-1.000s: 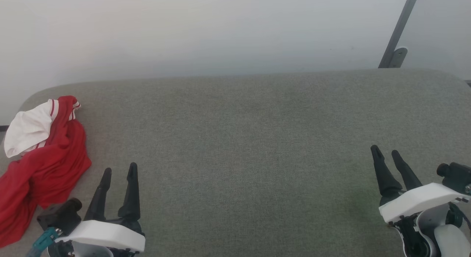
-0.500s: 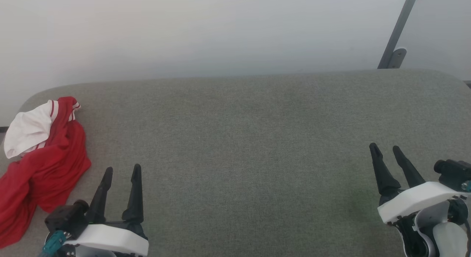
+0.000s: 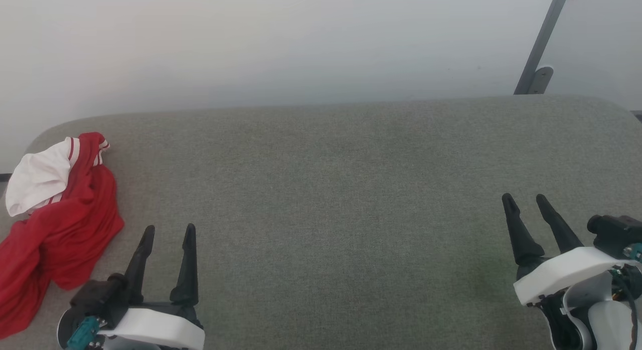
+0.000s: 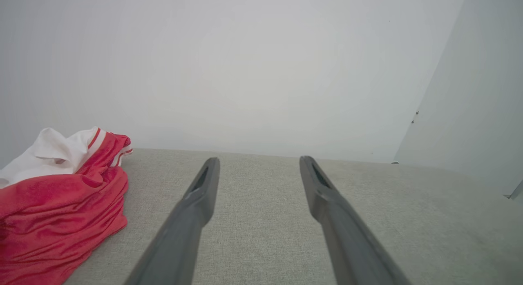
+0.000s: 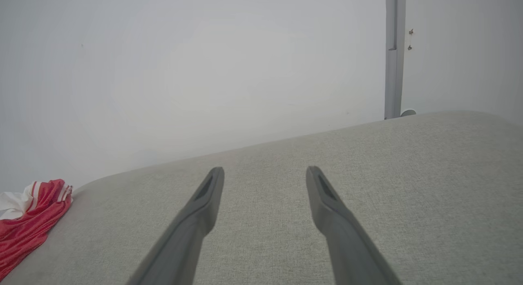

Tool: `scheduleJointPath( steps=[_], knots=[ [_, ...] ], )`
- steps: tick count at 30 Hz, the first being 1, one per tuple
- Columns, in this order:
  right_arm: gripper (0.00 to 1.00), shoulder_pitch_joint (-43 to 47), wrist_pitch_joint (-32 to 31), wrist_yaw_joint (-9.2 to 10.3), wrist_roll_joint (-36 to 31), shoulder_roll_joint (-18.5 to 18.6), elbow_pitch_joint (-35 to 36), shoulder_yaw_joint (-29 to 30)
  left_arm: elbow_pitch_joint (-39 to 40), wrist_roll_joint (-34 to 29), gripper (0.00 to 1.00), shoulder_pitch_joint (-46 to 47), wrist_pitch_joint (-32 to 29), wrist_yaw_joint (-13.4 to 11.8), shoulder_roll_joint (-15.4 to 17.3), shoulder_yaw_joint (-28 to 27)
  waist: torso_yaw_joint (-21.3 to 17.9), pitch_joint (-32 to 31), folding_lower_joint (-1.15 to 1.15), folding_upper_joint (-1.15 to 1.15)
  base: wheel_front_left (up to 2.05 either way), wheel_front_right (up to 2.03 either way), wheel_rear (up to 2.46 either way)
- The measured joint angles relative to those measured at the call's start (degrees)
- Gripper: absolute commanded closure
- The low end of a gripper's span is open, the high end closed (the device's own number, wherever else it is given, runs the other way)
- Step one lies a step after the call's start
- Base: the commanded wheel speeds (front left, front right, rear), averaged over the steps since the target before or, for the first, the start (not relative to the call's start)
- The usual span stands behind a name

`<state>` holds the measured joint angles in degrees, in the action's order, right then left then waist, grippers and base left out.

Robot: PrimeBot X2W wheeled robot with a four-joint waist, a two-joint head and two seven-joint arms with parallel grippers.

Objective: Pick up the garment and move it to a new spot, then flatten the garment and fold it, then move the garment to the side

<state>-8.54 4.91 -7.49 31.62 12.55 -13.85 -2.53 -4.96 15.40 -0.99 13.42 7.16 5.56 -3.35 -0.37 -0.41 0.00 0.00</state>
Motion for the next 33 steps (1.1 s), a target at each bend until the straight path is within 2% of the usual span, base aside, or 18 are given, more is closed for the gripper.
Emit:
scheduleJointPath(
  steps=[16,33],
  knots=[
    [0.00,-0.20,0.98,0.00,-4.58,0.37,0.26,-0.67,-0.21,-5.67,0.00,-0.19,1.57,0.18,0.04,-0.57,-0.26,-0.23,0.00,0.00,0.00,0.00,0.00],
    [0.00,-0.14,1.09,0.00,-4.49,0.40,0.47,-0.31,-0.97,-4.43,0.00,-0.20,1.58,0.19,-0.26,-1.20,-0.18,-0.36,0.00,0.00,0.00,0.00,0.00]
  ],
)
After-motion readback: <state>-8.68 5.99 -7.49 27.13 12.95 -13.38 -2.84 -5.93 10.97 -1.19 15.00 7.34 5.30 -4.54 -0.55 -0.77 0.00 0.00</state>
